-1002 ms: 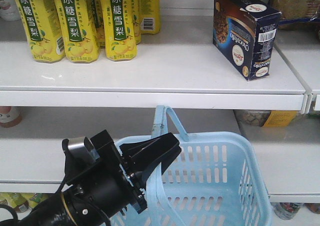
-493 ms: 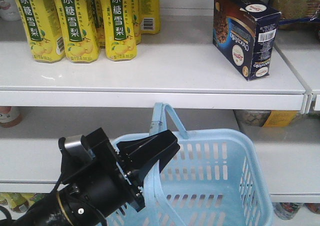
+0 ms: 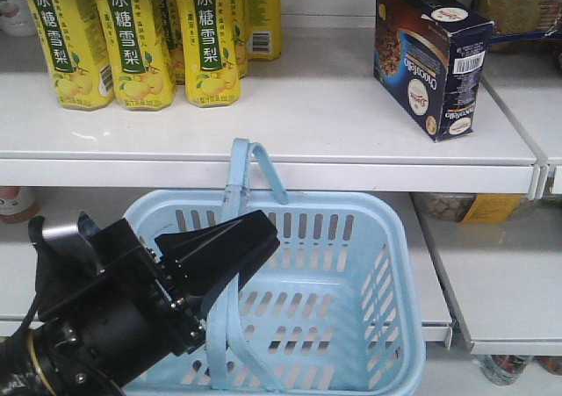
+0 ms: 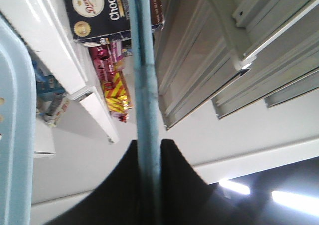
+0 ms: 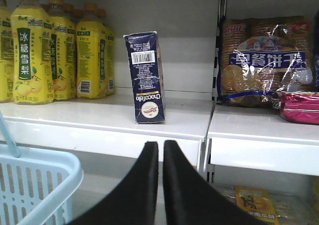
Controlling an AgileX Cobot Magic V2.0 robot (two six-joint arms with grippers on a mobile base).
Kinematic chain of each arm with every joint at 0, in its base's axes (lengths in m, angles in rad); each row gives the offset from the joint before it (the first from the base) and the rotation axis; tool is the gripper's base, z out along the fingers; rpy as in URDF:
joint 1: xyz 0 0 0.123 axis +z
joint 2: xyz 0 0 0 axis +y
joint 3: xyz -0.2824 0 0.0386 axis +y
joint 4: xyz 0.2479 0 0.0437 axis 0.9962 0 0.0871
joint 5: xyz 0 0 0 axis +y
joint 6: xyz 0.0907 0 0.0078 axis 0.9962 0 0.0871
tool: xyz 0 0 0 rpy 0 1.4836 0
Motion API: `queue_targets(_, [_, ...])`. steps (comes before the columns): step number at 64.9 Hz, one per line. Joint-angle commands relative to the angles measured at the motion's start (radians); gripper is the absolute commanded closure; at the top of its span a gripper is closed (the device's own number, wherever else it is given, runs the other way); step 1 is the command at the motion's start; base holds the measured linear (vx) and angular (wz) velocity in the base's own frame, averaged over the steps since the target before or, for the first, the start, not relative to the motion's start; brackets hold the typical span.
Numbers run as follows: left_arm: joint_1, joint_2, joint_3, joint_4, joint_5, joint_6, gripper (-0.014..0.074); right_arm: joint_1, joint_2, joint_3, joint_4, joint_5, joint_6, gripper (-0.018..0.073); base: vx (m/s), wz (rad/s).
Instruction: Left arm holds basket, right arm returns cookies
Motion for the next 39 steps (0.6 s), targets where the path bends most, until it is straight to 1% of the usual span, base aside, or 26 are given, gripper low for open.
queue_targets(1, [0.002,-0.056,-0.032,0.026,0.022,0.04,0.0599,-0.004,0.012,-0.025,-0.011,-0.076,-0.01,0.0566,0.0,0.0])
queue_targets(14, [0.002,-0.146,-0.032,0.097,0.248,0.115,0.0599,-0.004,0.012,-0.025,-0.011,-0.076,-0.01,0.0566,0.0,0.0])
queue_targets(23, [0.002,-0.218,-0.032,0.098,0.429,0.225,0.0599,-0.004,0.012,-0.025,-0.011,-0.076,-0.01,0.0566,0.0,0.0])
queue_targets(29, [0.007,-0.26,-0.032,0.097,0.522,0.289,0.0599,-0.004,0.012,-0.025,-0.011,-0.076,-0.01,0.0566,0.0,0.0])
queue_targets(33, [0.021,-0.285,-0.032,0.097,0.577,0.331,0.0599,-0.004,0.012,-0.025,-0.011,-0.076,-0.01,0.0566,0.0,0.0])
queue_targets(39, [0.049,-0.328,-0.032,0.097,0.657,0.364,0.0599,-0.004,0.012,-0.025,-0.011,-0.076,-0.01,0.0566,0.0,0.0])
